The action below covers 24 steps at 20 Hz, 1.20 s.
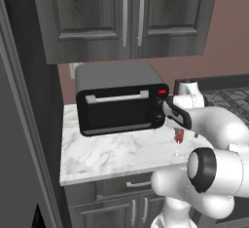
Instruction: Store the kebab skewer in the freezer for long-term storage. Close the freezer door after placing the cooked food.
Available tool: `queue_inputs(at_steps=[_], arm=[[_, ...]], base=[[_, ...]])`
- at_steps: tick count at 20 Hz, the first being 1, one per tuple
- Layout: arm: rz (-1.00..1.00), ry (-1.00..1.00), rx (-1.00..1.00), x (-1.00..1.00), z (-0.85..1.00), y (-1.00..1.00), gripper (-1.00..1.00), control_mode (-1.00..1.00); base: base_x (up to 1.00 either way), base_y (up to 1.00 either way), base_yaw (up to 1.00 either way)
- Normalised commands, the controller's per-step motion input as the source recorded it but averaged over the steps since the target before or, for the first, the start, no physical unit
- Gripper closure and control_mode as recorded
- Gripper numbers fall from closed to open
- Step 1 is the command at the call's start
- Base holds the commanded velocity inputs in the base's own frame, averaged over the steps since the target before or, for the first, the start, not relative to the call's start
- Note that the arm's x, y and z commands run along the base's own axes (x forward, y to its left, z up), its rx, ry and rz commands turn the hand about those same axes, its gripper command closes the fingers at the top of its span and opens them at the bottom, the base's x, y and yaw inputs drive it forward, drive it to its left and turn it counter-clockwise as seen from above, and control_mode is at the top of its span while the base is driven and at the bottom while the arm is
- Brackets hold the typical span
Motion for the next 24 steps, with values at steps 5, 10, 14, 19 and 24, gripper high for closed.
queue_inputs(at_steps=[5,10,14,19,24], arm=[[0.05,-0.05,0.0,0.19,-0.03,-0.01,-1.0,-1.0],[0.06,-0.02,0.0,0.21,-0.15,0.0,-1.0,-1.0],[0.05,-0.04,0.0,0.19,-0.17,0.0,-1.0,-1.0],[0.05,-0.07,0.0,0.1,-0.21,-0.07,-1.0,-1.0],[0.02,-0.06,0.0,0.02,-0.23,-0.13,-1.0,-1.0]], base=[[0.0,0.0,0.0],[0.0,0.0,0.0],[0.0,0.0,0.0],[0.0,0.0,0.0],[0.0,0.0,0.0]])
